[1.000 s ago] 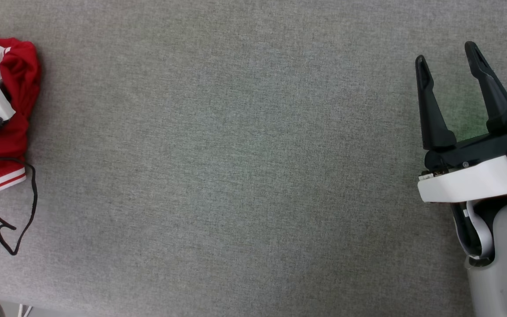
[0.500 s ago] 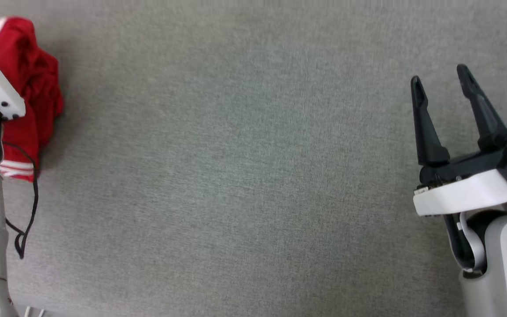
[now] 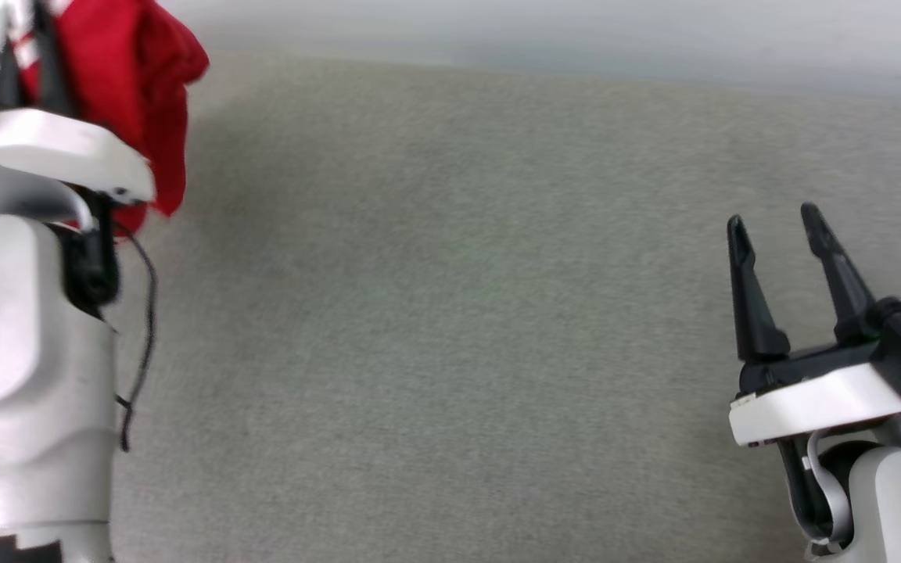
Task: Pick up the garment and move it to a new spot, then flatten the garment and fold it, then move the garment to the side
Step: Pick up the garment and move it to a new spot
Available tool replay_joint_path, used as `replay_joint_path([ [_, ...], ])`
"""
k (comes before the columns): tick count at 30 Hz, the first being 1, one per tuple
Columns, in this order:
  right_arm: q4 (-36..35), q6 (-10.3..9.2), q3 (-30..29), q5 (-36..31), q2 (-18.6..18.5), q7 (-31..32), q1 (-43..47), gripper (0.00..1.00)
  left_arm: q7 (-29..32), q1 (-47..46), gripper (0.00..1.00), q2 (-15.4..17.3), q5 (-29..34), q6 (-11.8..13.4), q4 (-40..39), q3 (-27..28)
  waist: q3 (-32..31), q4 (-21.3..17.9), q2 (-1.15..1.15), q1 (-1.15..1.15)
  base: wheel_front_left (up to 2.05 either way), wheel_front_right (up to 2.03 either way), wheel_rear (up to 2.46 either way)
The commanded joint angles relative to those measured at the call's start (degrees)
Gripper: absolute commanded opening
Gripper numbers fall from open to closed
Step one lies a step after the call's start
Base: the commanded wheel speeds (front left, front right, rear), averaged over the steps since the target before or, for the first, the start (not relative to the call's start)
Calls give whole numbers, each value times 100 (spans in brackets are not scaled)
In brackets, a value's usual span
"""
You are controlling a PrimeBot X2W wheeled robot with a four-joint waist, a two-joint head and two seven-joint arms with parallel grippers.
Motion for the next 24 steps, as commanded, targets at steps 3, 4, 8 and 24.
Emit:
replay_joint_path([
  [3, 2, -1, -7, 53, 38, 28, 191, 100, 113, 364, 0, -270, -32, -113, -310, -261, -406, -528, 0, 1, 0, 0, 0],
  [4, -4, -1, -7, 65, 41, 37, 237, 100, 161, 474, 0, -351, -19, -162, -419, -362, -448, -626, 0, 1, 0, 0, 0],
  [8, -42, -1, -77, 135, 47, 73, 393, 100, 414, 910, 0, -809, -90, -336, -797, -828, -503, -951, 0, 1, 0, 0, 0],
  [24, 215, -1, -47, 539, 45, -157, 375, 100, 925, 1994, 85, -1381, -385, -685, -11, -3595, 6, -1765, 0, 1, 0, 0, 0],
])
